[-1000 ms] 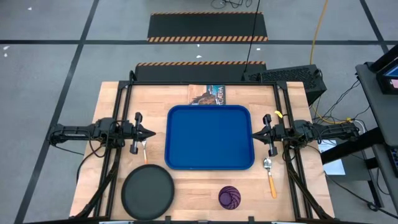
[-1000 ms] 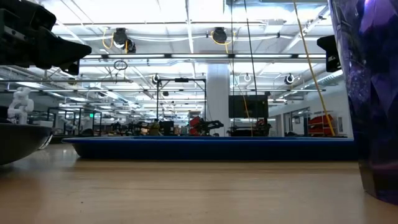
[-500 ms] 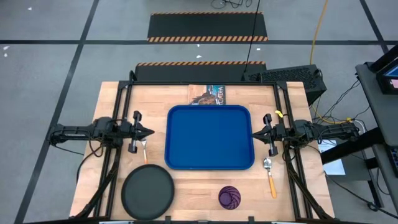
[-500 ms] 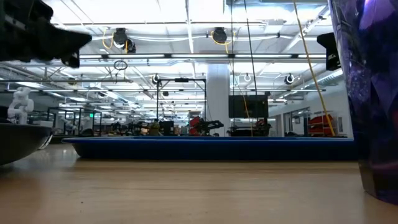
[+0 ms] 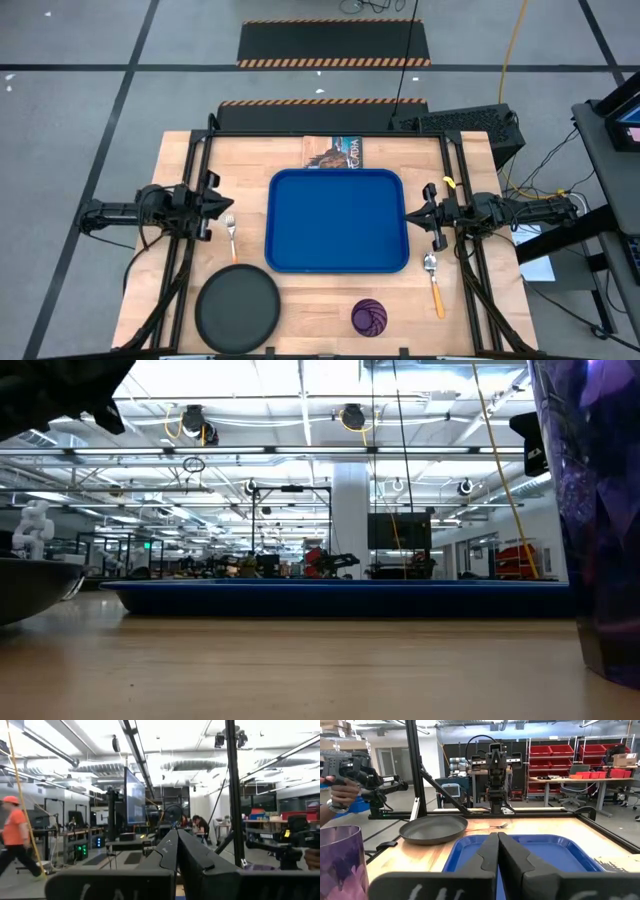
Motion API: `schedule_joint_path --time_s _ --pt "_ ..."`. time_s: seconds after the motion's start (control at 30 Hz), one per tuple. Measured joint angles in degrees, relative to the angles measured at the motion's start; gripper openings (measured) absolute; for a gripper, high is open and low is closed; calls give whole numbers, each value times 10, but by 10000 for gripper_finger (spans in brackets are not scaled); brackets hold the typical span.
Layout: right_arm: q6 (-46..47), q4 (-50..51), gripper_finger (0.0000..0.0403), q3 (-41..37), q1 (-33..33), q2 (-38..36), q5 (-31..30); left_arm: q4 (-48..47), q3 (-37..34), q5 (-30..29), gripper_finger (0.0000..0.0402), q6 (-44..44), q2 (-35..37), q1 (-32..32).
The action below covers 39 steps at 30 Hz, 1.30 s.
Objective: Pick and place plate/cup/fork/spoon on tray
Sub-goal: Put the purple glass on the blue serving tray
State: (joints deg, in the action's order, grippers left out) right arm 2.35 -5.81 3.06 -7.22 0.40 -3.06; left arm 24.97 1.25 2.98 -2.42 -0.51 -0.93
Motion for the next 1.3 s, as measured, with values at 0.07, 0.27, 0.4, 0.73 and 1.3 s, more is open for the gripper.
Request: schedule_joint_path --time_s 0.07,0.27,0.4,0.73,1.3 --pt "0 -1 0 0 0 0 -1 2 11 0 10 3 0 0" --pt "0 -9 0 0 0 0 -2 -1 55 0 10 6 -13 0" --pt "-1 -23 0 0 0 0 -9 -32 101 1 10 7 -55 0" --pt "0 -29 0 0 0 0 -17 -98 262 19 10 12 -218 0" --pt "17 -40 0 0 0 0 -18 -242 541 49 10 5 -450 -10"
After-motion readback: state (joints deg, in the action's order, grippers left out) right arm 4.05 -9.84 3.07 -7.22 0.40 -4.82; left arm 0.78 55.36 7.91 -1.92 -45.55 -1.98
